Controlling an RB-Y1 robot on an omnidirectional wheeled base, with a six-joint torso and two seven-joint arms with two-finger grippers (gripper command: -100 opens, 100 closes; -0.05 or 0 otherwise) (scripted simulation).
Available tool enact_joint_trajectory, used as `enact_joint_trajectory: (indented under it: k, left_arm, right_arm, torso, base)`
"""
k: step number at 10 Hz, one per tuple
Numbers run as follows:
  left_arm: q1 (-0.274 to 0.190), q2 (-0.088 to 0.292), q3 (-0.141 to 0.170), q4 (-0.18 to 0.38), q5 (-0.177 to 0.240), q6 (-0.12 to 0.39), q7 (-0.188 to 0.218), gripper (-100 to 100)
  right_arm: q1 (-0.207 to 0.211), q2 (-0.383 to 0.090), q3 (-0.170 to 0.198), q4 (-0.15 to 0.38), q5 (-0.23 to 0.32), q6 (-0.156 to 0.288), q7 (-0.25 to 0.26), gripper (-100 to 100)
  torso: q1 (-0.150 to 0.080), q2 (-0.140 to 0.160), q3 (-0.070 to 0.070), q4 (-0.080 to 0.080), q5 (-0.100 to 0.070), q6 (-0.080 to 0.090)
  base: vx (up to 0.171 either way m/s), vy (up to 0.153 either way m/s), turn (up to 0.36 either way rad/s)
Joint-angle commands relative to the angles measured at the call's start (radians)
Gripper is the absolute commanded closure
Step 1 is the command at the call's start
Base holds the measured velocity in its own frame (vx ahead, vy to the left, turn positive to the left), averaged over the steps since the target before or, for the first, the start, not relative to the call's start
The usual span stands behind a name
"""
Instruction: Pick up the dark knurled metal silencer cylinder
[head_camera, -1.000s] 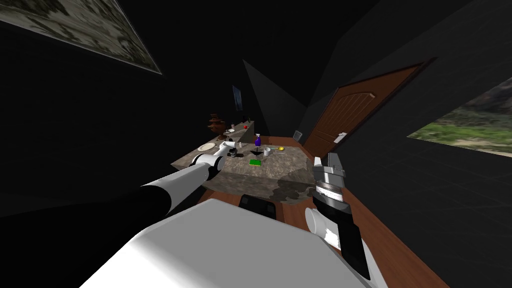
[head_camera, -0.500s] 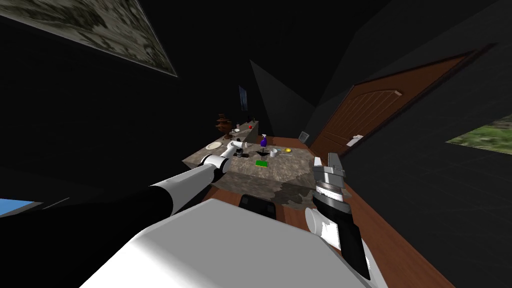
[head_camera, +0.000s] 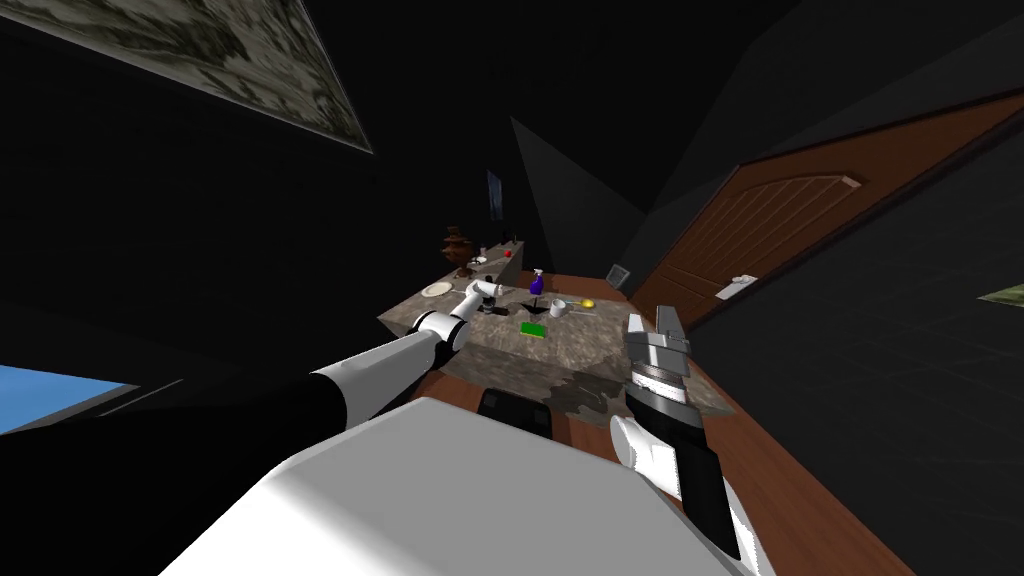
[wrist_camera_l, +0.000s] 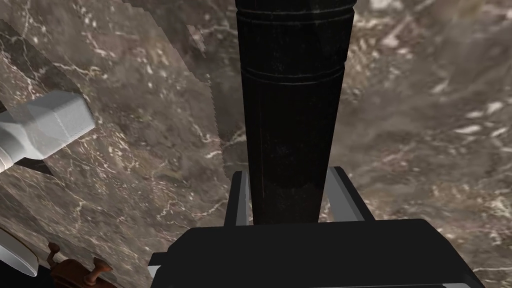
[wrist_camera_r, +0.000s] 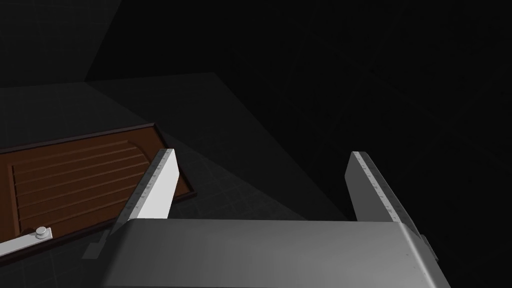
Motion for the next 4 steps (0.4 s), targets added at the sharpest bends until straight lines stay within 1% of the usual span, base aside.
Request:
enact_joint_trajectory:
  k: [1,2,3,4]
  left_arm:
    - [-0.027,-0.043,-0.020,0.006,-0.020,0.008,0.035,100]
    - [-0.027,-0.043,-0.020,0.005,-0.020,0.008,0.035,100]
    - [-0.021,-0.039,-0.018,-0.012,-0.018,0.024,0.031,100]
    - [-0.024,-0.040,-0.018,-0.005,-0.018,0.019,0.033,0]
  right_arm:
    - [0.000,0.000,0.000,0.000,0.000,0.000,0.000,0]
    - [0.000,0.000,0.000,0.000,0.000,0.000,0.000,0]
    - [0.000,0.000,0.000,0.000,0.000,0.000,0.000,0]
    - [0.000,0.000,0.000,0.000,0.000,0.000,0.000,0]
  torso:
    - [0.000,0.000,0.000,0.000,0.000,0.000]
    - [0.002,0.001,0.001,0.001,0.000,0.000]
    - [0.002,0.001,0.000,0.000,0.000,0.000]
    - [0.000,0.001,0.001,0.000,0.000,0.000]
  base:
    - [0.006,0.079,0.161]
    - [0.004,0.069,0.054]
    - [0.001,0.025,-0.004]
    - [0.000,0.005,0.001]
